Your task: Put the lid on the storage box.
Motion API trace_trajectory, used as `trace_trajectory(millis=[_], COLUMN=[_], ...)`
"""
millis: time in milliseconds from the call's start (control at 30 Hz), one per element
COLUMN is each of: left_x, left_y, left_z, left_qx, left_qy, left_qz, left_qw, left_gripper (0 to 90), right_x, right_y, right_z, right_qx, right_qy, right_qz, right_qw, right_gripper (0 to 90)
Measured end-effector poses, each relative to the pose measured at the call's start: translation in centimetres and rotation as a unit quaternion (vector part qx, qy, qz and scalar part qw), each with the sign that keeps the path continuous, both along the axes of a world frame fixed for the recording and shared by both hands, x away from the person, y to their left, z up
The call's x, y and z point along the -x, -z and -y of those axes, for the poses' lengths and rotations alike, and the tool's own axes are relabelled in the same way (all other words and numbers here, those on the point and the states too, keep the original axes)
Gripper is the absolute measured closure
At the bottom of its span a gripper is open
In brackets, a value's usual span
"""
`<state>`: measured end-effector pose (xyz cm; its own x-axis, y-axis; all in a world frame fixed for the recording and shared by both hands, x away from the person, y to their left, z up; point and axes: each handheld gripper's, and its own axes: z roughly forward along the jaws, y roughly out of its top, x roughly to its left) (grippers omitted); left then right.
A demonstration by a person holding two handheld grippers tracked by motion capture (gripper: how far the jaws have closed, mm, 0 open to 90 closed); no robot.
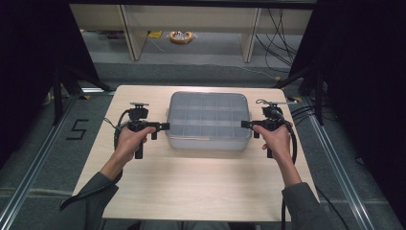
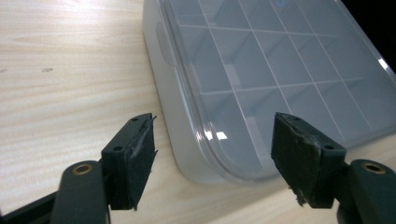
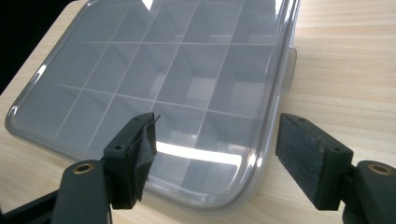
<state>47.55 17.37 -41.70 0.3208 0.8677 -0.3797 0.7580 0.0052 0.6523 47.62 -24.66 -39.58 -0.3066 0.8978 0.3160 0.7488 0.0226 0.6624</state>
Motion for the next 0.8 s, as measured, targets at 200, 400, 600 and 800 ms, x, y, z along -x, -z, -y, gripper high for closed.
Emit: trace_trajectory(millis=[200, 400, 600, 800], left_x=[1.8, 3.5, 4.8, 5.7], left_y=[0.4, 0.7, 1.1, 1.5], left_z=[0.0, 0.2, 0.7, 0.8], left_qx=[0.011, 0.008, -0.002, -0.002], left_qy=[0.010, 0.026, 0.040, 0.049], left_qz=[0.005, 0.018, 0.029, 0.030], left_qw=[0.9999, 0.9995, 0.9988, 0.9984], left_gripper=[28.2, 25.9, 25.1, 24.4], right_x=[1.6, 2.7, 3.9, 4.6], right_y=[-0.4, 0.0, 0.3, 0.8], right_z=[-0.6, -0.8, -1.6, -2.1], right_qx=[-0.024, -0.008, -0.010, -0.006], right_qy=[0.011, -0.022, -0.036, -0.050], right_qz=[-0.011, 0.020, 0.025, 0.036], right_qw=[0.9996, 0.9995, 0.9990, 0.9981], right_gripper=[29.6, 28.9, 28.8, 28.4])
